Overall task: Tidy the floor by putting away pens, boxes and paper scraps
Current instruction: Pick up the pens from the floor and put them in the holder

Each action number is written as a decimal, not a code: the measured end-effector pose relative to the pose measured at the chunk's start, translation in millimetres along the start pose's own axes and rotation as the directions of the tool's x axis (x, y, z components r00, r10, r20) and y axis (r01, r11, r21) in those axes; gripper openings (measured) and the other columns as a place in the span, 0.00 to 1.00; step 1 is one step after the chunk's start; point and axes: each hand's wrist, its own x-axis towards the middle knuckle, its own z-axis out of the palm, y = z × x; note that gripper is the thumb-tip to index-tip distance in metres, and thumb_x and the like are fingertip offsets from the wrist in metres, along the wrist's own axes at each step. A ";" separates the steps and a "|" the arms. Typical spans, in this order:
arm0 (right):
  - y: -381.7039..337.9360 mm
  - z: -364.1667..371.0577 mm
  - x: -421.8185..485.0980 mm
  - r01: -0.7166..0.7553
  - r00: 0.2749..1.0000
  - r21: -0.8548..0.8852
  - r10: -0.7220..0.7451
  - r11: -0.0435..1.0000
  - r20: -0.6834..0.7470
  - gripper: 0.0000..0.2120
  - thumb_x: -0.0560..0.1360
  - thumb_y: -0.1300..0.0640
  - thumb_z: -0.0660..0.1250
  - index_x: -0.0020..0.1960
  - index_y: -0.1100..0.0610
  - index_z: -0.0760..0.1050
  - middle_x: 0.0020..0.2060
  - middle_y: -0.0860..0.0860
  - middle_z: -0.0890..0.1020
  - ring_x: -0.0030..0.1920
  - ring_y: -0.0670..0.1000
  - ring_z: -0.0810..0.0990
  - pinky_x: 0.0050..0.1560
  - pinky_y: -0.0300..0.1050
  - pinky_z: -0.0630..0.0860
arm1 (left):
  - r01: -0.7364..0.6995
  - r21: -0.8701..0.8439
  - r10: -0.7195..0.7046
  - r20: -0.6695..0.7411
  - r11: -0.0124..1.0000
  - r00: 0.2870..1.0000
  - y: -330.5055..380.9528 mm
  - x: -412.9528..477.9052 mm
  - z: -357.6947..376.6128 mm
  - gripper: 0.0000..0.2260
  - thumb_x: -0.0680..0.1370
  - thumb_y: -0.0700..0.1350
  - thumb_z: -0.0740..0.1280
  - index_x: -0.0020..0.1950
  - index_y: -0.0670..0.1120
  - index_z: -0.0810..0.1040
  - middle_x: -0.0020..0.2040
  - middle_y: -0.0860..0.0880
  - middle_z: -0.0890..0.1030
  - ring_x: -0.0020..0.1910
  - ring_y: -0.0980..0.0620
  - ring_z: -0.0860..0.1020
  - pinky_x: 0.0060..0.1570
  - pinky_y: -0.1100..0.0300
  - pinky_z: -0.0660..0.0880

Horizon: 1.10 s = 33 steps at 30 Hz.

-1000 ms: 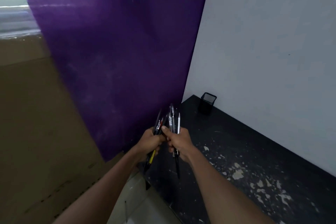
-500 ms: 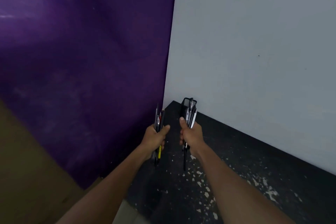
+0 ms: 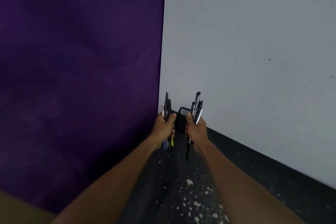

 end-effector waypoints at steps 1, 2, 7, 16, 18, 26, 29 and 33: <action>0.7 -0.5 14.1 0.007 1.000 0.009 -0.007 1.000 -0.008 0.13 0.80 0.53 0.61 0.39 0.55 0.68 0.26 0.52 0.71 0.24 0.48 0.68 0.25 0.41 0.67 | -0.015 -0.004 0.015 -0.009 1.000 1.000 2.0 13.8 5.4 0.08 0.80 0.50 0.61 0.52 0.46 0.68 0.33 0.48 0.71 0.28 0.54 0.71 0.29 0.58 0.73; 0.6 -1.0 25.7 0.014 1.000 0.012 -0.013 1.000 -0.014 0.13 0.80 0.53 0.61 0.39 0.55 0.68 0.27 0.52 0.71 0.24 0.48 0.68 0.26 0.41 0.67 | -0.026 -0.005 0.026 -0.015 1.000 1.000 3.7 25.2 10.0 0.07 0.80 0.50 0.61 0.50 0.47 0.68 0.34 0.48 0.71 0.28 0.54 0.71 0.30 0.58 0.73; 4.6 -1.8 85.7 0.071 0.996 -0.042 -0.073 0.997 -0.045 0.14 0.80 0.52 0.62 0.38 0.57 0.69 0.27 0.54 0.72 0.24 0.49 0.68 0.26 0.42 0.68 | -0.041 -0.001 0.041 -0.019 0.999 0.999 2.3 80.7 28.7 0.04 0.81 0.50 0.59 0.47 0.53 0.66 0.36 0.49 0.71 0.31 0.54 0.72 0.33 0.58 0.74; 19.4 8.1 174.4 0.184 0.979 -0.082 -0.190 0.979 -0.074 0.13 0.77 0.53 0.66 0.39 0.61 0.74 0.28 0.53 0.75 0.27 0.48 0.73 0.28 0.39 0.71 | -0.116 -0.019 0.114 -0.092 0.993 0.989 -5.1 165.9 46.9 0.03 0.81 0.45 0.59 0.48 0.48 0.67 0.33 0.49 0.71 0.31 0.53 0.72 0.39 0.52 0.74; 22.6 12.2 186.8 0.206 0.975 -0.056 -0.210 0.977 -0.075 0.13 0.78 0.52 0.65 0.40 0.59 0.72 0.28 0.53 0.75 0.27 0.48 0.73 0.29 0.40 0.71 | -0.134 -0.041 0.128 -0.120 0.990 0.984 -7.0 177.3 50.7 0.03 0.81 0.42 0.59 0.48 0.47 0.66 0.33 0.49 0.71 0.30 0.53 0.72 0.37 0.52 0.74; 42.4 23.0 217.9 0.276 0.953 -0.038 -0.279 0.960 -0.119 0.12 0.80 0.51 0.62 0.40 0.57 0.70 0.30 0.52 0.75 0.30 0.48 0.74 0.32 0.40 0.72 | -0.209 -0.038 0.196 -0.220 0.977 0.956 -19.7 214.7 63.3 0.04 0.80 0.38 0.57 0.54 0.45 0.66 0.35 0.49 0.72 0.31 0.54 0.72 0.34 0.63 0.75; 52.2 26.3 223.9 0.265 0.956 -0.015 -0.265 0.964 -0.125 0.12 0.79 0.51 0.62 0.41 0.57 0.71 0.29 0.51 0.75 0.31 0.48 0.76 0.35 0.48 0.76 | -0.220 -0.060 0.202 -0.216 0.974 0.955 -27.6 223.3 69.3 0.04 0.80 0.39 0.58 0.55 0.45 0.67 0.36 0.50 0.72 0.32 0.55 0.73 0.37 0.63 0.75; 66.6 26.0 230.9 0.255 0.960 0.011 -0.252 0.967 -0.120 0.12 0.79 0.51 0.63 0.41 0.58 0.73 0.30 0.52 0.77 0.33 0.53 0.79 0.39 0.54 0.79 | -0.225 -0.075 0.208 -0.187 0.971 0.960 -38.3 231.7 75.7 0.06 0.80 0.40 0.60 0.56 0.45 0.69 0.37 0.49 0.73 0.36 0.54 0.75 0.45 0.59 0.76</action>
